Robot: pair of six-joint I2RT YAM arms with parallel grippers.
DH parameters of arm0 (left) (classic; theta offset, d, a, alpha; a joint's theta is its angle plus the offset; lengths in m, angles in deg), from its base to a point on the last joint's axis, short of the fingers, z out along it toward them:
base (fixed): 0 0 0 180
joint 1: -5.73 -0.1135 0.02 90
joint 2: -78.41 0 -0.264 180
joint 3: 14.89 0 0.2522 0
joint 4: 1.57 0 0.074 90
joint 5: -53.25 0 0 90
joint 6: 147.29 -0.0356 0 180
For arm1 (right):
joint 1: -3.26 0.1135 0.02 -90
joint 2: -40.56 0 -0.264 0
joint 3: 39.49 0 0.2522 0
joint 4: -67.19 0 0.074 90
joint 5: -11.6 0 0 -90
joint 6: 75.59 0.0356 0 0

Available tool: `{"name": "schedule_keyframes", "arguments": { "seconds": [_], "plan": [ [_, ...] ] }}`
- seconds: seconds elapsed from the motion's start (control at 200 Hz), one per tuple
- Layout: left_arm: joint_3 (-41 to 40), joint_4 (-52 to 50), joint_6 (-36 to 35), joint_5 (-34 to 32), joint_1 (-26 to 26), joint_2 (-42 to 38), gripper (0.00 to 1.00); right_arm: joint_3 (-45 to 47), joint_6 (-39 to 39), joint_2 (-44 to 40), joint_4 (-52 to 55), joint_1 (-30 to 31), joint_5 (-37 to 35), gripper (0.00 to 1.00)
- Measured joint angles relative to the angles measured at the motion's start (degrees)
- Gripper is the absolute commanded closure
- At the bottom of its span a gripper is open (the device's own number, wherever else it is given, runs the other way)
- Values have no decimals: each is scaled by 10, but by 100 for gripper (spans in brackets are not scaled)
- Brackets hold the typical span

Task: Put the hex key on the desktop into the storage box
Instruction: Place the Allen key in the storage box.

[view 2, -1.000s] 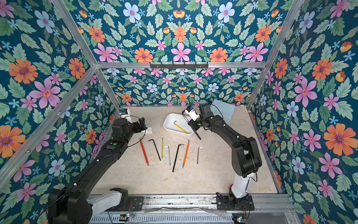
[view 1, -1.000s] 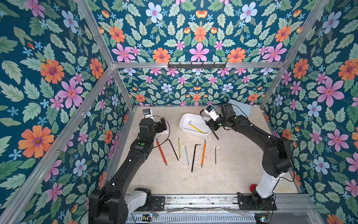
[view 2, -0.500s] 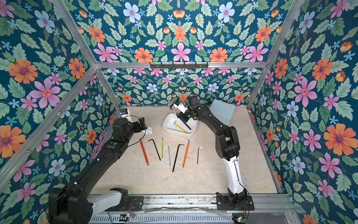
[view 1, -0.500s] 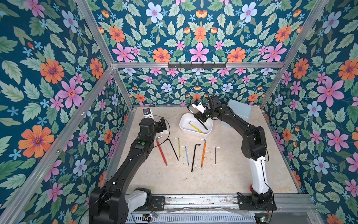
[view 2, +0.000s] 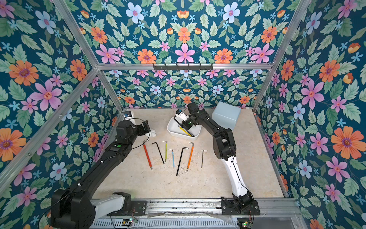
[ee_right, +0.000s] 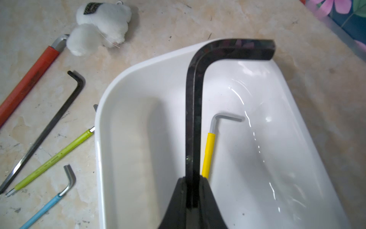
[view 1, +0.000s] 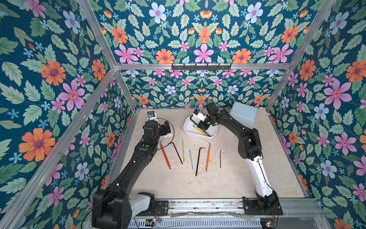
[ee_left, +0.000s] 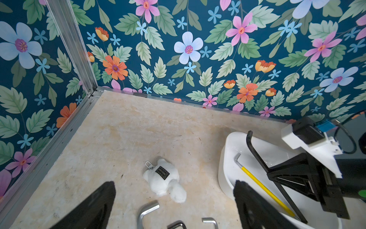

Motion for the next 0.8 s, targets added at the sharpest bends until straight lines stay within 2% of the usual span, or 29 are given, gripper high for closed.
{"name": "schedule_keyframes", "arguments": {
  "seconds": [0.355,0.41,0.555,0.695,0.8],
  "plan": [
    [5,3,1,4,0,2,0,-21,2,42,7,11,-20,100],
    [6,3,3,4,0,3,1,-22,4,45,7,11,-24,94],
    [8,3,7,8,0,5,1,-22,18,46,3,11,-35,69],
    [10,3,7,8,0,5,1,-12,33,35,-13,12,-45,59],
    [10,3,7,8,0,4,1,29,56,-7,-49,12,-56,52]
  ]
}}
